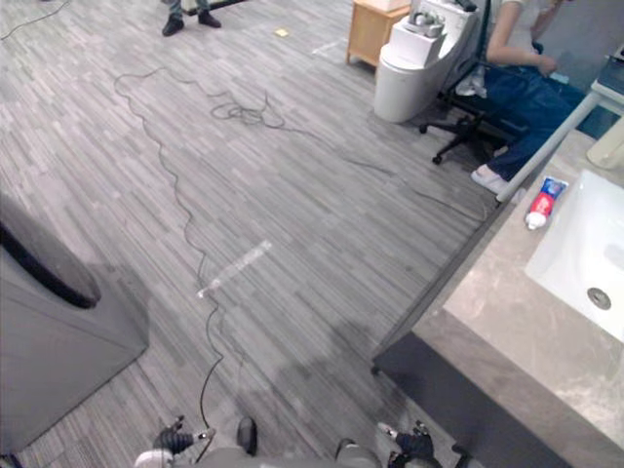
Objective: Organize washtable
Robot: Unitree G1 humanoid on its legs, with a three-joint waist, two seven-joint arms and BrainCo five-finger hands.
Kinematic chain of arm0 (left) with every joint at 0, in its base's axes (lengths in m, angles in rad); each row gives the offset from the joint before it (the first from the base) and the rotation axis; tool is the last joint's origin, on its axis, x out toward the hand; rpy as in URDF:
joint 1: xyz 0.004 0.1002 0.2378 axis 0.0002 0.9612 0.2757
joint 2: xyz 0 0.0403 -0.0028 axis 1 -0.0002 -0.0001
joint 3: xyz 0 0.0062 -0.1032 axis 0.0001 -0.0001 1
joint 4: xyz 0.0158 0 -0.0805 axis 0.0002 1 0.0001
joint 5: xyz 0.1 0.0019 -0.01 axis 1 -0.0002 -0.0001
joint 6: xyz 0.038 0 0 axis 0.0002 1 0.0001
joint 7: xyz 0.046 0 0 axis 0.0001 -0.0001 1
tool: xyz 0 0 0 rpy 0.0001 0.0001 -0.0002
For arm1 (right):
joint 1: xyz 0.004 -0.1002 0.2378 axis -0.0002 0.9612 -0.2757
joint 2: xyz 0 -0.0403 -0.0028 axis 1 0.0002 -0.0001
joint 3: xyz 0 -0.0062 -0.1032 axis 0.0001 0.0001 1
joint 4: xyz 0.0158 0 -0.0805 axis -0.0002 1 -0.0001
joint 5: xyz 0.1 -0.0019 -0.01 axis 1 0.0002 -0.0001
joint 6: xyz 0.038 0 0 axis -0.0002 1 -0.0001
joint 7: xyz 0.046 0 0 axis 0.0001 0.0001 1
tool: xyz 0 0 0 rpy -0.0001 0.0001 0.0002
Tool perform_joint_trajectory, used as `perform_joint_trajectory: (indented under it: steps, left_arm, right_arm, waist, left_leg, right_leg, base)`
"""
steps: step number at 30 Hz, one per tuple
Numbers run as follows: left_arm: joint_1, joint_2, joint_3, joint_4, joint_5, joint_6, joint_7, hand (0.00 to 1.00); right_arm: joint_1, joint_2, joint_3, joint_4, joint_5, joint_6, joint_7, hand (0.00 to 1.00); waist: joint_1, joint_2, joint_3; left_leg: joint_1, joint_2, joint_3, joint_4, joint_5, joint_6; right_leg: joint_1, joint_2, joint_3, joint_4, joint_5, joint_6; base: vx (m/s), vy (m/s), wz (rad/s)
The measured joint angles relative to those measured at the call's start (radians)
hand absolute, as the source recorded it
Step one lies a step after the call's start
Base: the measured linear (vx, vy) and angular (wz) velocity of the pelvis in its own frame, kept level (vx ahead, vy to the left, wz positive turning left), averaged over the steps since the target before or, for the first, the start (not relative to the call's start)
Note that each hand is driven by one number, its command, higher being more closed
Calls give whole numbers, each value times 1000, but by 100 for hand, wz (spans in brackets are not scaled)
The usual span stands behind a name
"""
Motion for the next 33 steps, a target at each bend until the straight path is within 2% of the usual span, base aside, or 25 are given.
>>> perform_joint_trajectory:
  steps: [7,11,13,15,16,17,19,20,21,22,23,24,25,26,27,28,29,30,31,32,33]
  left_arm:
    - [-9,-1,-32,19,13,0,-1,0]
    - [-8,-4,-36,20,12,2,-1,0]
    - [-8,-5,-32,19,10,2,-1,0]
    - [-10,-6,-20,16,7,2,-1,0]
    - [-6,-5,-9,15,0,2,0,0]
    - [-4,-8,16,12,-11,0,2,0]
    - [4,-15,23,12,-32,0,3,0]
    - [2,-16,25,12,-36,0,3,0]
    - [-9,-18,49,8,-46,-4,3,0]
    - [-11,-30,57,0,-52,-3,4,0]
    - [-1,-53,62,-3,-68,-5,6,0]
    - [20,-105,81,2,-84,-9,19,0]
    - [20,-113,88,6,-88,-12,21,0]
    - [24,-106,100,5,-101,-19,24,0]
    - [26,-98,100,3,-109,-21,25,0]
    - [34,-84,114,-1,-118,-19,27,0]
    - [36,-94,143,6,-123,-16,25,0]
    - [36,-105,173,16,-126,-15,23,0]
    - [62,-100,186,16,-127,-12,26,0]
    - [77,-86,190,17,-129,-9,31,0]
    - [80,-82,190,17,-130,-7,35,0]
  right_arm:
    - [14,-7,-13,1,-1,2,0,0]
    - [19,-22,1,-1,-2,3,0,0]
    - [29,-23,0,-3,-1,3,1,0]
    - [38,-22,4,-5,-2,4,1,0]
    - [44,-21,9,-5,-2,8,1,0]
    - [57,-22,9,-7,-1,9,1,0]
    - [66,-23,8,-20,-1,12,0,0]
    - [66,-24,9,-27,-1,13,0,0]
    - [57,-23,9,-33,-2,13,0,0]
    - [45,-37,9,-27,-2,15,-1,0]
    - [36,-64,14,-27,-2,14,-1,0]
    - [2,-112,32,-28,-6,12,-2,0]
    - [-15,-113,41,-29,-14,13,-2,0]
    - [-28,-94,50,-28,-24,11,-1,0]
    - [-32,-82,47,-23,-26,10,-2,0]
    - [-51,-71,48,-3,-33,10,-1,0]
    - [-63,-69,48,-1,-40,9,-1,0]
    - [-71,-66,47,-1,-49,8,-2,0]
    - [-68,-56,48,7,-65,9,-1,0]
    - [-59,-46,47,23,-70,8,0,0]
    - [-54,-43,45,29,-71,8,-1,0]
  waist:
    - [-7,18,11]
    - [-14,36,17]
    - [-14,34,18]
    - [-8,25,25]
    - [1,18,39]
    - [6,22,43]
    - [25,31,47]
    - [25,32,53]
    - [22,25,72]
    - [27,38,74]
    - [35,72,78]
    - [56,150,71]
    - [58,160,76]
    - [60,142,88]
    - [63,122,94]
    - [90,98,96]
    - [96,88,99]
    - [102,91,88]
    - [105,51,67]
    - [101,16,43]
    - [97,7,35]
  left_leg:
    - [17,4,5,-11,21,10]
    - [-21,4,36,-11,9,15]
    - [-32,3,80,-3,-7,6]
    - [-89,8,107,94,-31,10]
    - [-139,26,127,230,-94,14]
    - [-157,38,134,280,-122,20]
    - [-159,56,159,335,-130,24]
    - [-172,64,183,378,-129,22]
    - [-232,75,223,469,-163,-4]
    - [-259,52,216,405,-165,-1]
    - [-271,60,185,344,-166,-7]
    - [-291,104,187,347,-124,12]
    - [-309,115,190,382,-128,19]
    - [-331,118,205,471,-179,11]
    - [-341,116,213,524,-209,14]
    - [-373,119,222,643,-286,17]
    - [-401,115,205,702,-333,30]
    - [-404,87,194,709,-354,62]
    - [-384,31,207,673,-371,92]
    - [-352,-6,251,629,-374,104]
    - [-334,-18,269,613,-377,116]
  right_leg:
    - [27,8,5,-17,-4,-1]
    - [-24,6,31,34,-43,10]
    - [-61,2,69,70,-73,11]
    - [-101,0,117,140,-102,3]
    - [-108,-3,139,180,-124,3]
    - [-94,-2,149,179,-127,2]
    - [-63,-6,166,151,-127,1]
    - [-46,-7,172,129,-125,-4]
    - [-6,-17,178,79,-121,-10]
    - [3,-34,196,53,-122,-9]
    - [14,-25,221,11,-123,-6]
    - [5,27,256,46,-129,22]
    - [-31,43,251,155,-155,32]
    - [-28,52,256,260,-193,19]
    - [-8,55,261,266,-205,7]
    - [23,36,292,206,-251,-26]
    - [33,34,335,165,-271,-17]
    - [29,20,363,150,-272,-18]
    - [27,-26,394,134,-262,0]
    - [-2,-61,414,184,-255,14]
    - [-27,-71,423,225,-246,26]
  base:
    - [-119,0,2]
    - [-173,26,10]
    - [-54,42,11]
    - [-7,17,15]
    - [-27,12,8]
    - [-7,30,-2]
    - [59,78,-7]
    - [83,92,17]
    - [68,100,15]
    - [62,183,-8]
    - [119,206,-75]
    - [143,174,-87]
    - [194,110,-75]
    - [146,67,-30]
    - [162,61,-49]
    - [153,133,-64]
    - [198,244,-87]
    - [249,354,-85]
    - [254,276,-84]
    - [311,227,-66]
    - [338,191,-57]
